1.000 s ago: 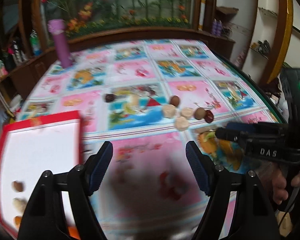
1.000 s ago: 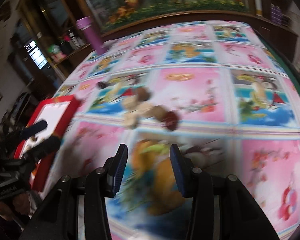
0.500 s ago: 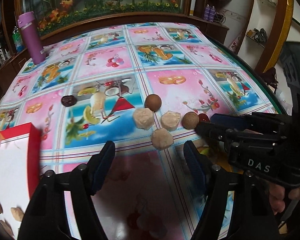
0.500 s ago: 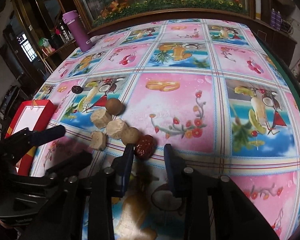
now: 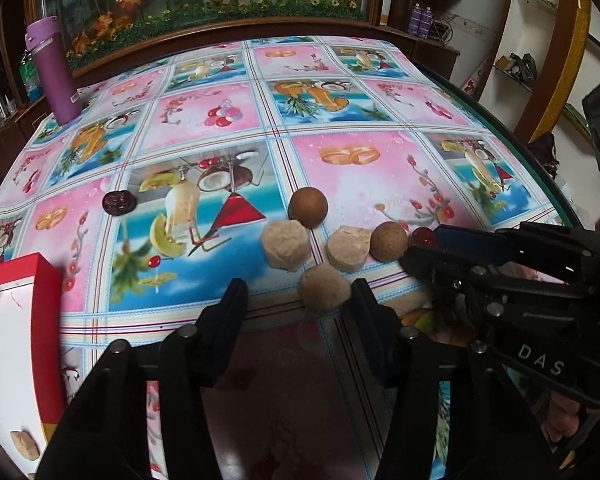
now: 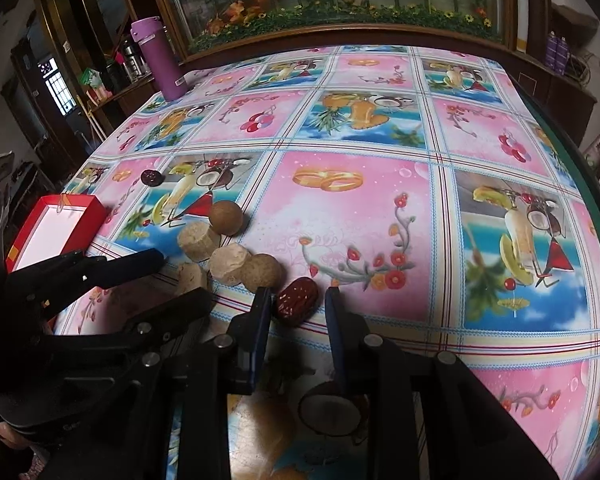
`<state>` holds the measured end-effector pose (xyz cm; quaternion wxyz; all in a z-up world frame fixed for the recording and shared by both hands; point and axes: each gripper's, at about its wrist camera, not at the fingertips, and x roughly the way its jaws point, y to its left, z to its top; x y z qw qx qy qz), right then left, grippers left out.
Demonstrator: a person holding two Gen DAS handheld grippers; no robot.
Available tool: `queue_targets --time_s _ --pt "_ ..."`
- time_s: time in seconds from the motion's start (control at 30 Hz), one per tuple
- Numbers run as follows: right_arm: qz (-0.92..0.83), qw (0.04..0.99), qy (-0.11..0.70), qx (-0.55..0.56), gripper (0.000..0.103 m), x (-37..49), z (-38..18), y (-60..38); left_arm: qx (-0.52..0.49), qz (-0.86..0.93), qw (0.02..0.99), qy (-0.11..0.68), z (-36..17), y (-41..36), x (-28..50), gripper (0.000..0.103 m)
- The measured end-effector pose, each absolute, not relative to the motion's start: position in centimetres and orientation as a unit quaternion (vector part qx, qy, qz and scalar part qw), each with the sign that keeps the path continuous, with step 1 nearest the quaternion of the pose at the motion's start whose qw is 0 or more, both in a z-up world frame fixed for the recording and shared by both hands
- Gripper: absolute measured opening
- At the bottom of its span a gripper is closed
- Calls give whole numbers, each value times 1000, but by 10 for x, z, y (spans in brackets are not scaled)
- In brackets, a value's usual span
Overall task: Organize fruits
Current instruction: 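Move both grippers back to the tablecloth and grasp a red date with the right, then grasp a textured beige cake with the left gripper while the right lifts the date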
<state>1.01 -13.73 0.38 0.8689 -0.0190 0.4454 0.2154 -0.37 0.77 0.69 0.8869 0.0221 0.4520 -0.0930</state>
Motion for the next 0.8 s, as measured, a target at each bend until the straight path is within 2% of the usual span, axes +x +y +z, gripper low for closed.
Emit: queue_targets --time_s 0.1,0.3,0.8 --pt "218 869 443 -28 23 8 3 -135 24 -97 887 450 8 5 -4 45" --pt "225 865 448 -1 23 9 3 -140 23 -103 888 447 8 2 -3 28" --pt "233 864 444 39 22 -14 11 -152 5 -113 890 441 24 10 -47 28"
